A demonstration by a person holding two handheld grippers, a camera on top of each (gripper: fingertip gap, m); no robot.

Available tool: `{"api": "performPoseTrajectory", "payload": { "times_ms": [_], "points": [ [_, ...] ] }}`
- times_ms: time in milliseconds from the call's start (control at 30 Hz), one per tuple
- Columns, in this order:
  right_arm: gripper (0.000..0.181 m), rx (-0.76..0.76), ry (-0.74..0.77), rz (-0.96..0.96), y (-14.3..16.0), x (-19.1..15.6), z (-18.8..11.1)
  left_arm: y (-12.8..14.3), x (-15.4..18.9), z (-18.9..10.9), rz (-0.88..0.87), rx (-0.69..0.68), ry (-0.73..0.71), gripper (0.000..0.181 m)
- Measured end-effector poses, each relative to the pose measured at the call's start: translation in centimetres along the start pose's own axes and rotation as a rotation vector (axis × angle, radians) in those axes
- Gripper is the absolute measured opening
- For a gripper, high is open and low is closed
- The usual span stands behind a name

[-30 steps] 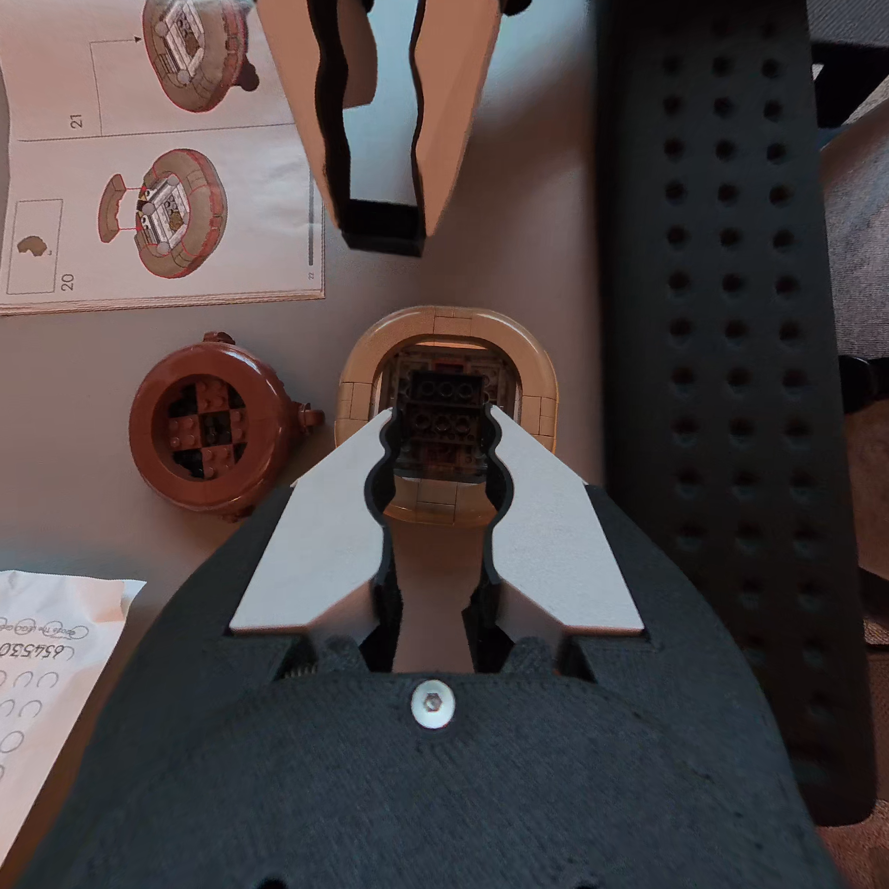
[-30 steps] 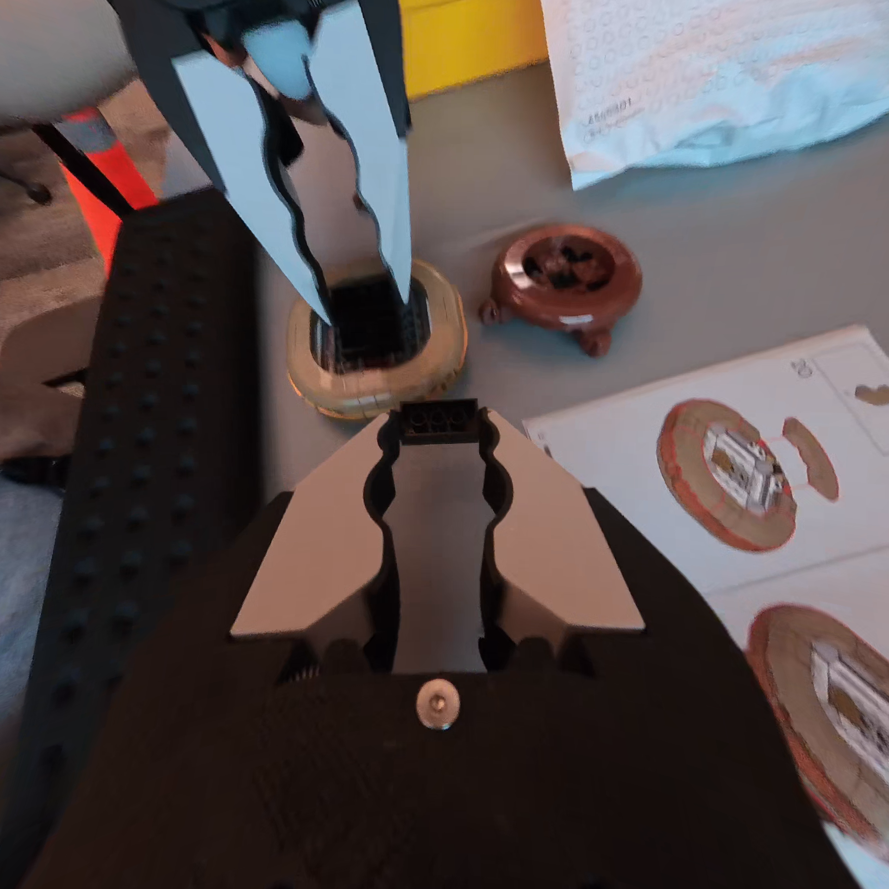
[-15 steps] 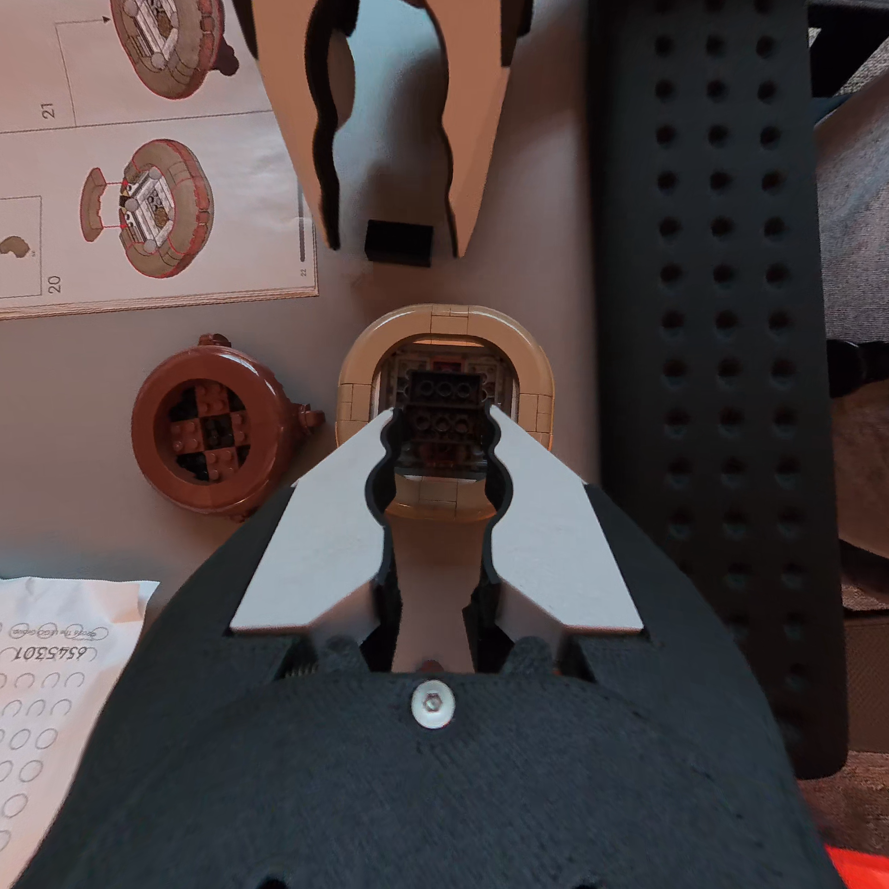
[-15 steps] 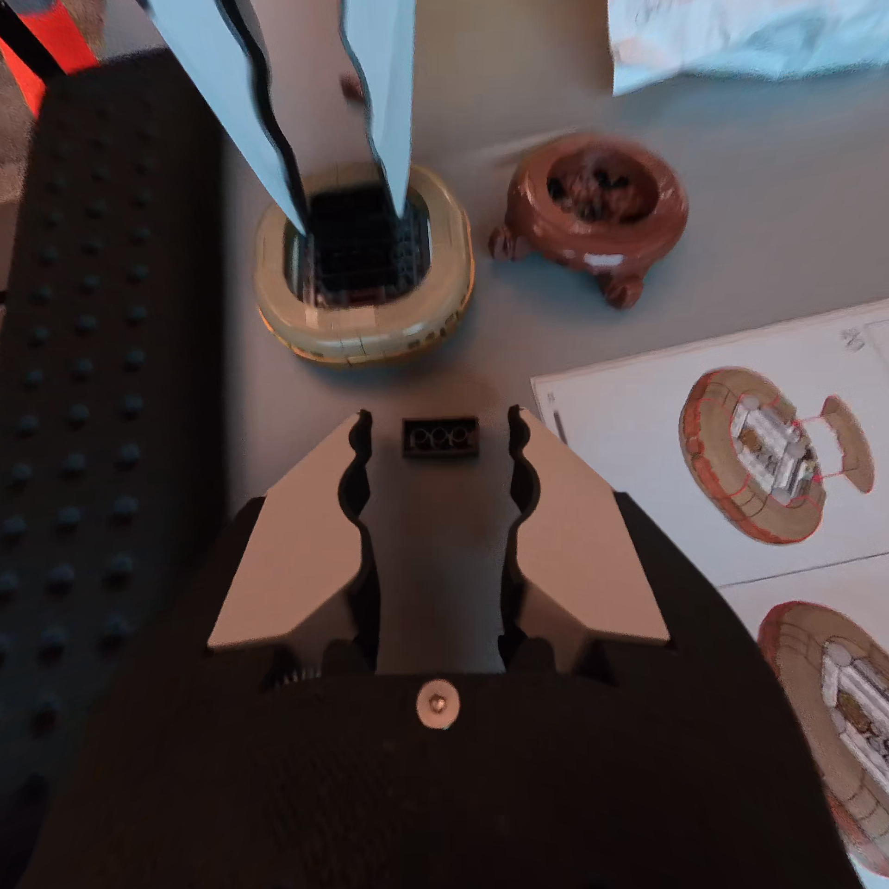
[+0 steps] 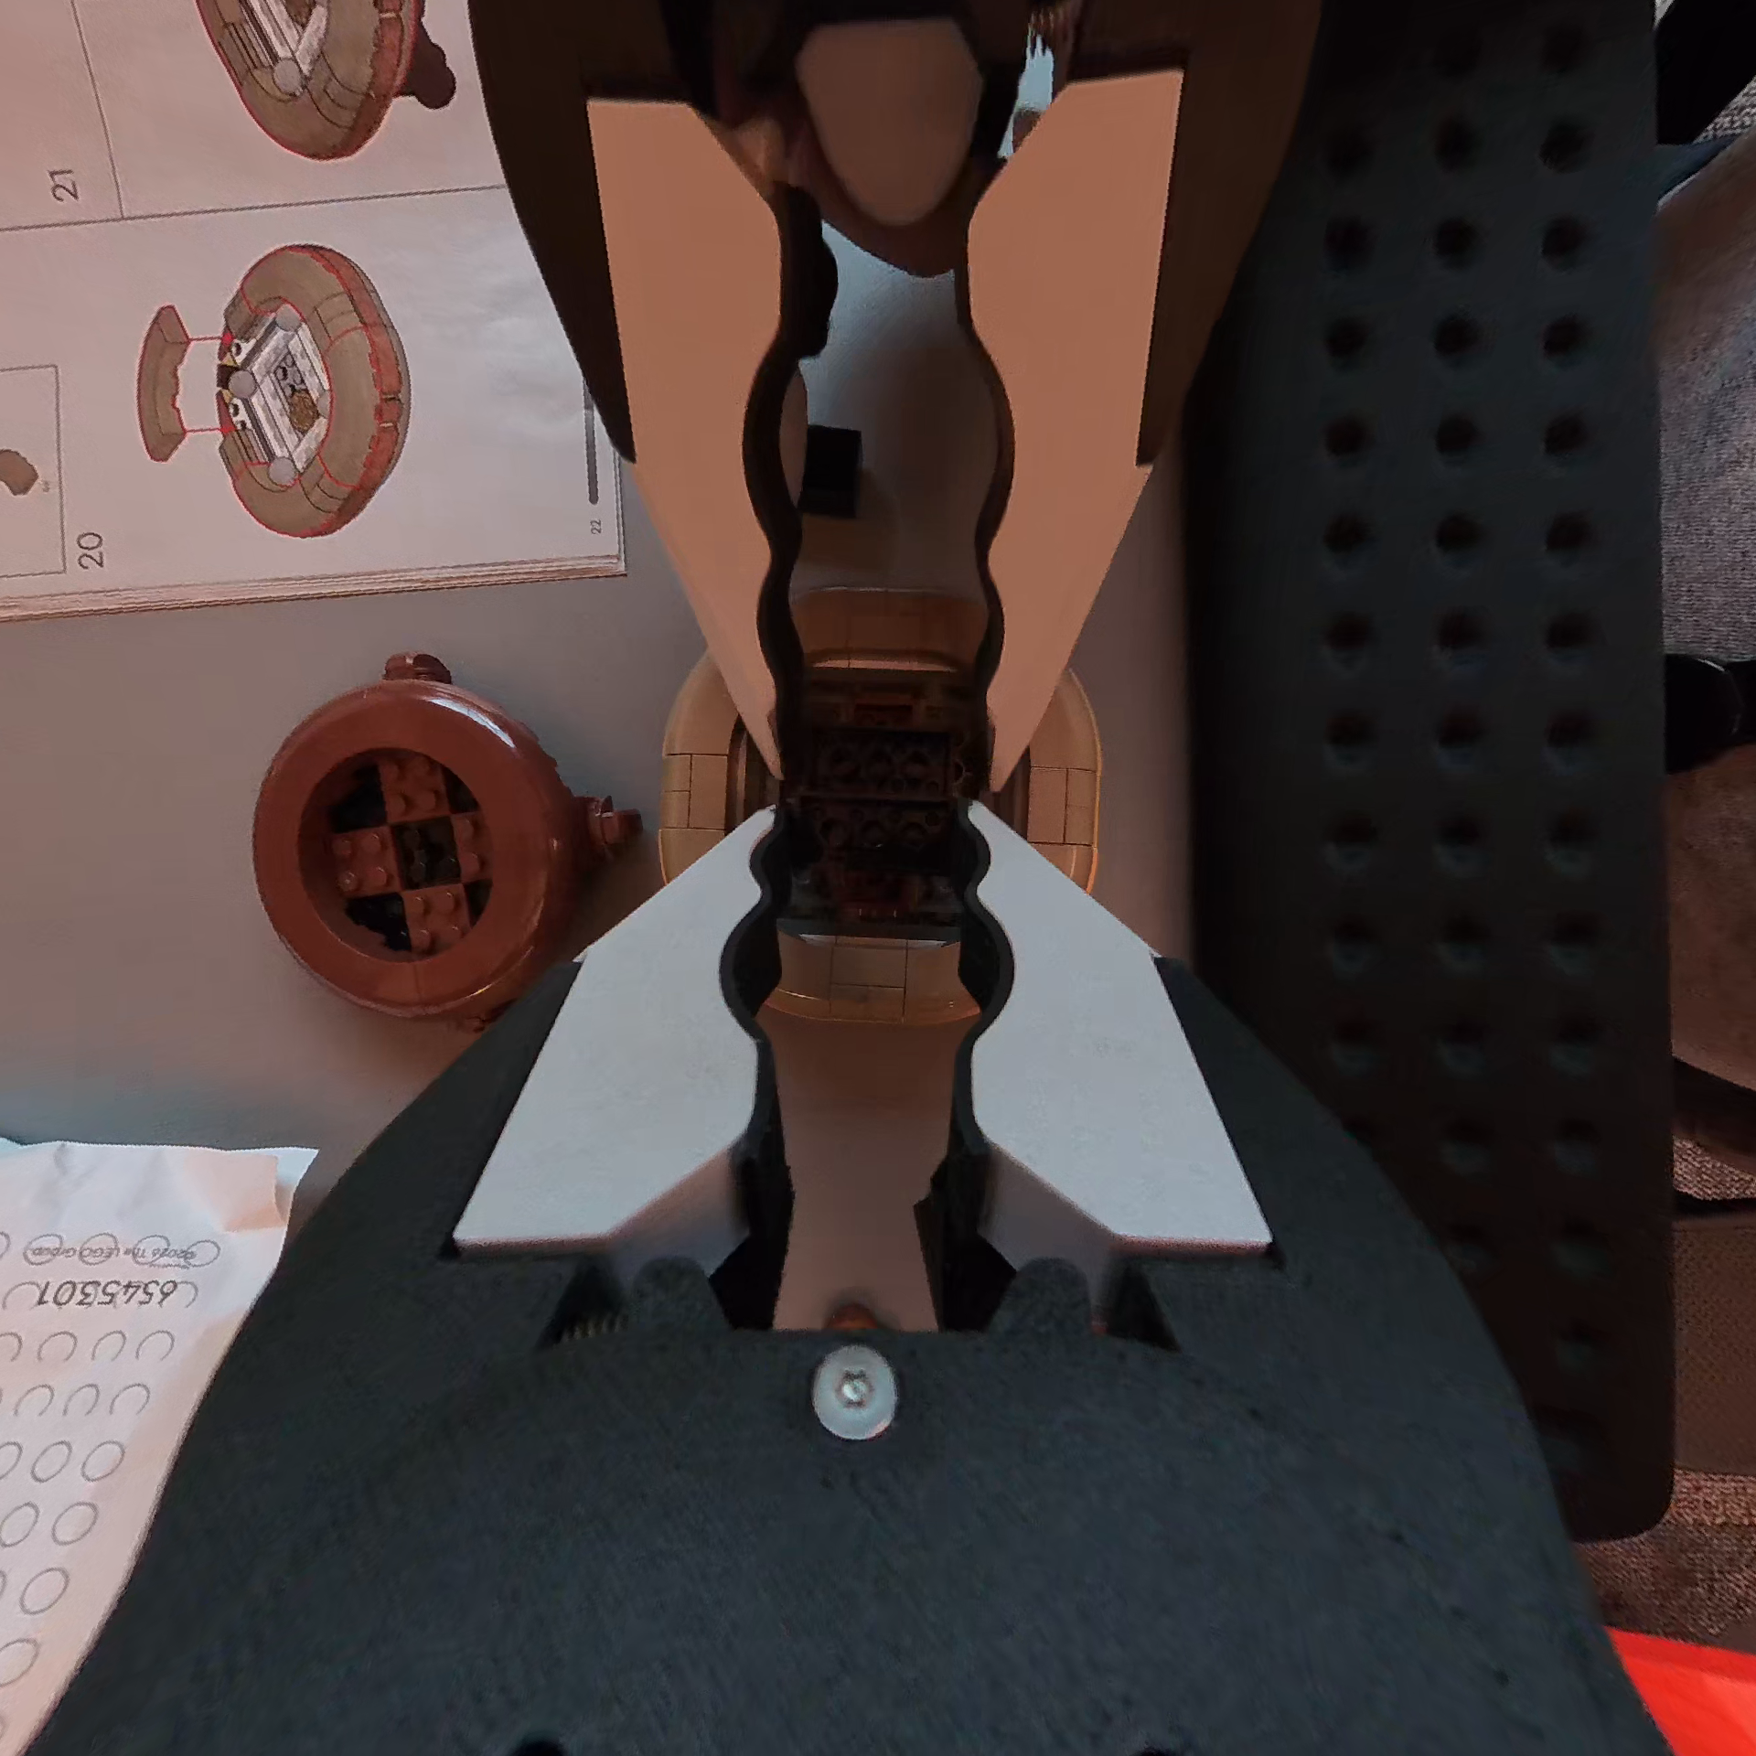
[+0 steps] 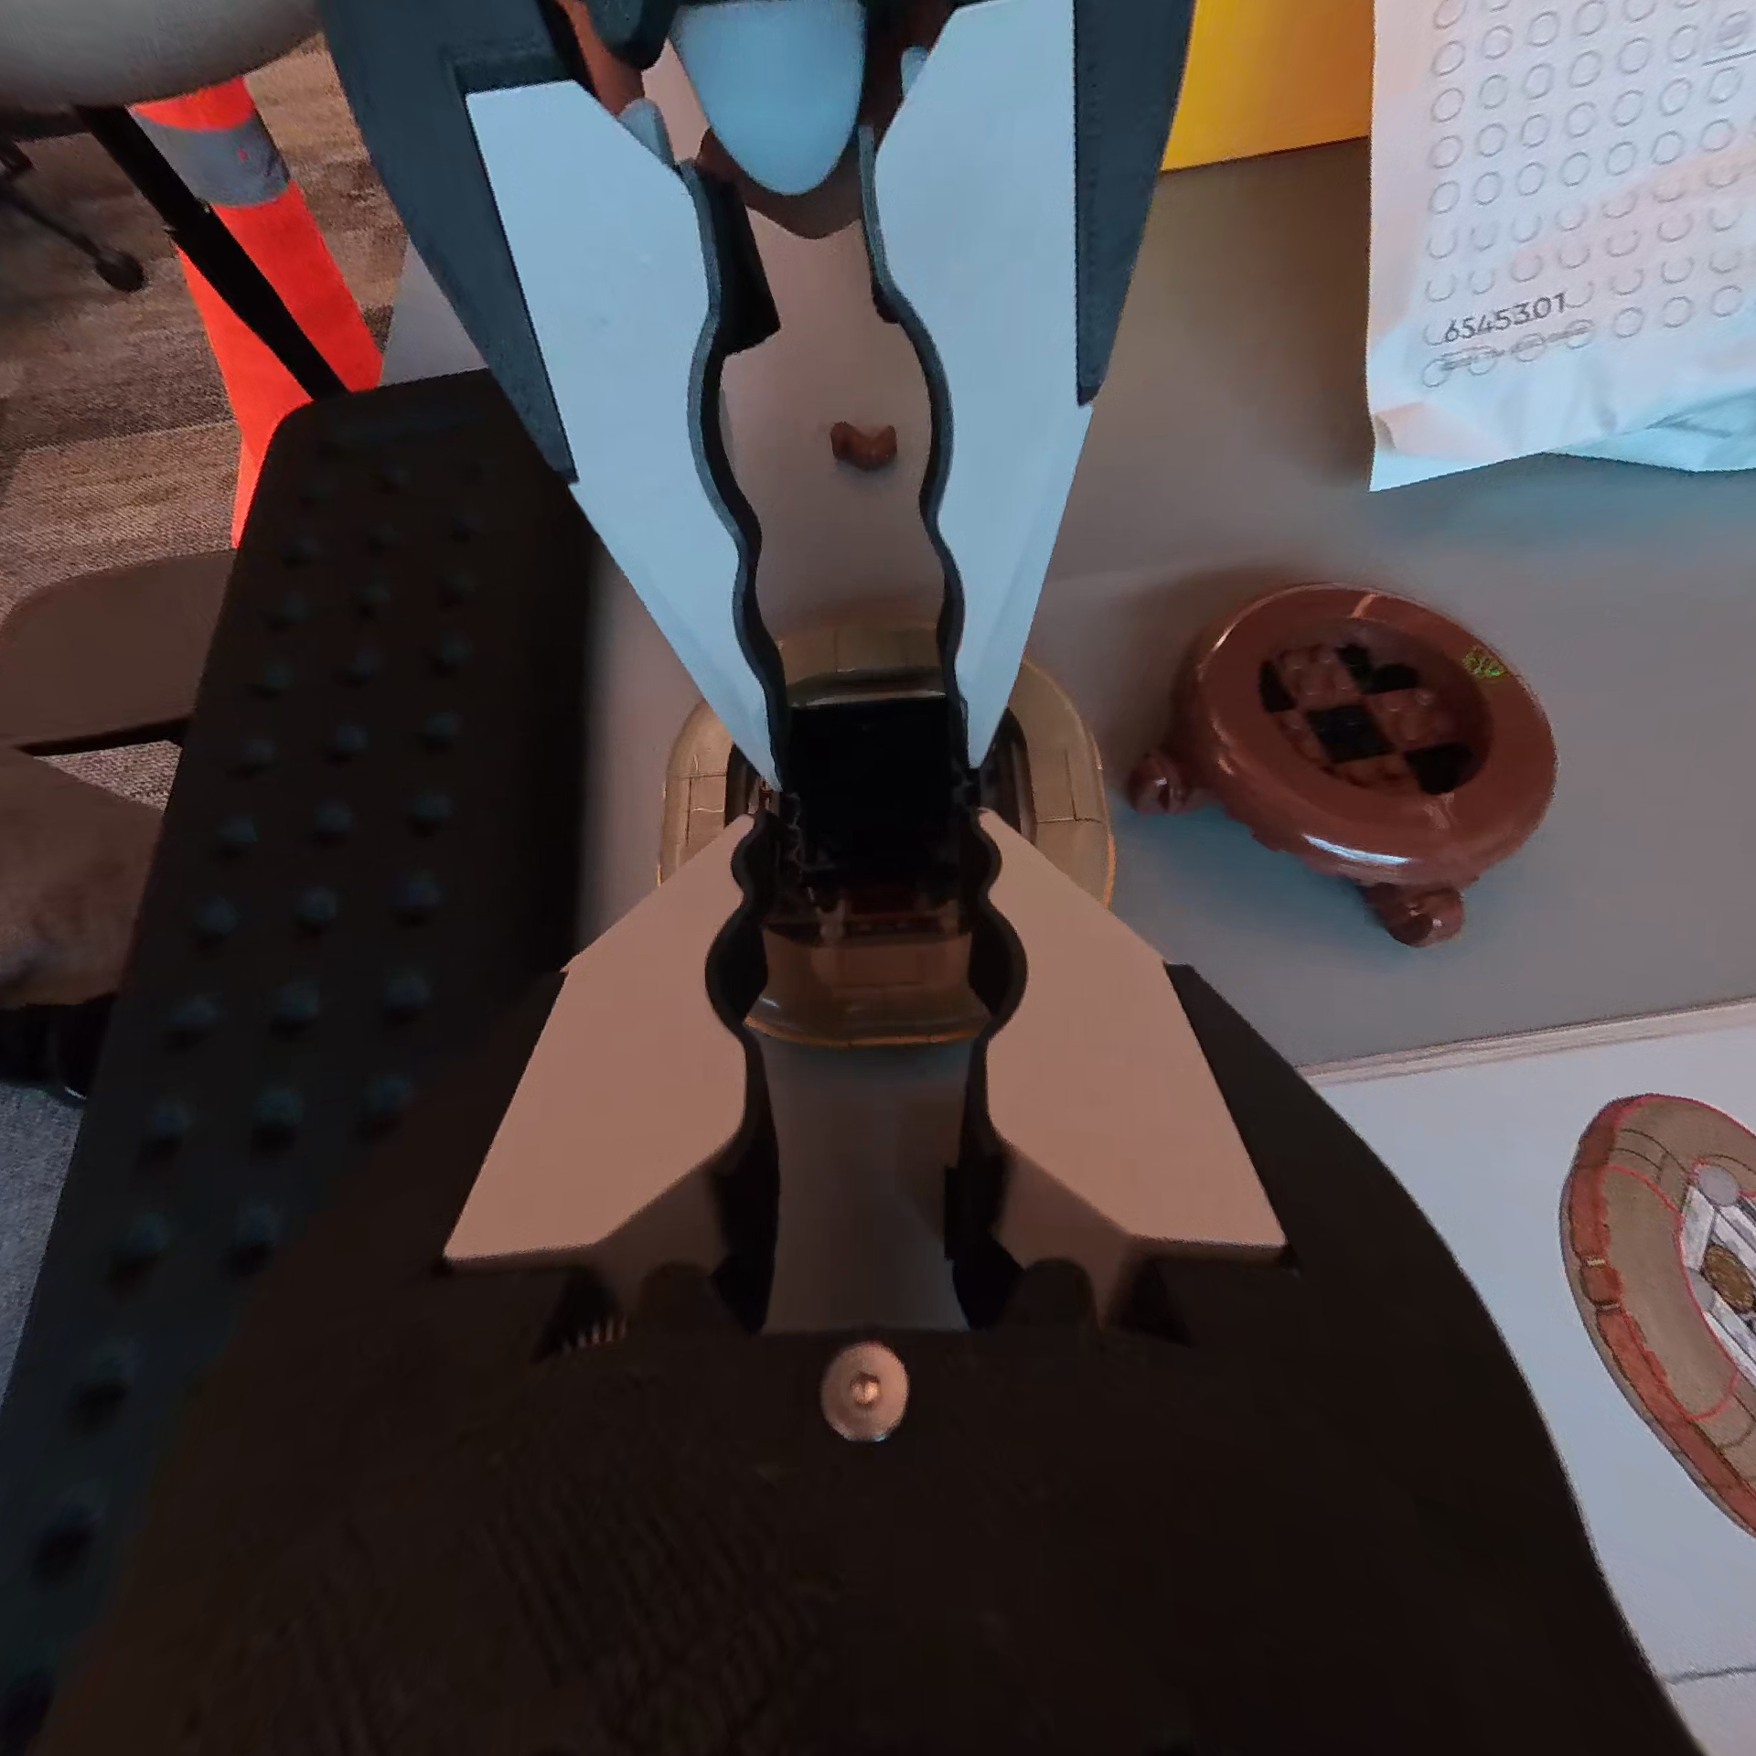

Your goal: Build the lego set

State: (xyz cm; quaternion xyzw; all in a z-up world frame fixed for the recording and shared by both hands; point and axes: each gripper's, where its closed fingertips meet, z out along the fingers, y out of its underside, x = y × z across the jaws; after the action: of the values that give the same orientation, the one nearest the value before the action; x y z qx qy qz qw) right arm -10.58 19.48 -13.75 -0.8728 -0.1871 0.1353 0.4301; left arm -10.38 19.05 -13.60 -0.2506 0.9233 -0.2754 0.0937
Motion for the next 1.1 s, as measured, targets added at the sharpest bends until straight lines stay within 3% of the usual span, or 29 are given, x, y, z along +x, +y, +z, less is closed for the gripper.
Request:
{"api": "performPoseTrajectory", "payload": {
  "times_ms": [400, 533, 733, 800, 900, 1033, 1100],
  "points": [
    [0.031, -0.033, 0.016, -0.048, 0.3, 0.1, 0.0, -0.1, 0.2, 0.1, -0.064, -0.005, 0.075, 0.031],
    [0.032, -0.028, 0.010, -0.048, 0.3, -0.1, 0.0, -1.4, 0.5, -0.7, -0.144, 0.093, 0.161, 0.031],
    [0.035, 0.014, -0.003, -0.026, 0.2, -0.2, -0.1, -3.5, -1.3, -4.4, -0.099, 0.252, 0.012, 0.031],
    [0.060, 0.084, 0.021, -0.045, -1.0, 0.1, -1.2, -3.7, -1.8, -5.6, -0.110, 0.300, -0.057, 0.031],
    [0.049, 0.202, 0.027, -0.019, -2.8, 0.4, -4.2, -2.5, -3.1, -6.3, -0.100, 0.275, -0.259, 0.031],
    [0.045, 0.024, 0.216, -0.030, 1.5, 4.1, -6.9, -1.1, -3.2, -6.2, -0.104, 0.249, -0.426, 0.031],
    [0.045, -0.060, 0.229, -0.084, 3.6, 4.6, -7.6, -0.5, -3.1, -5.9, -0.140, 0.241, -0.455, 0.032]
  ]
}}
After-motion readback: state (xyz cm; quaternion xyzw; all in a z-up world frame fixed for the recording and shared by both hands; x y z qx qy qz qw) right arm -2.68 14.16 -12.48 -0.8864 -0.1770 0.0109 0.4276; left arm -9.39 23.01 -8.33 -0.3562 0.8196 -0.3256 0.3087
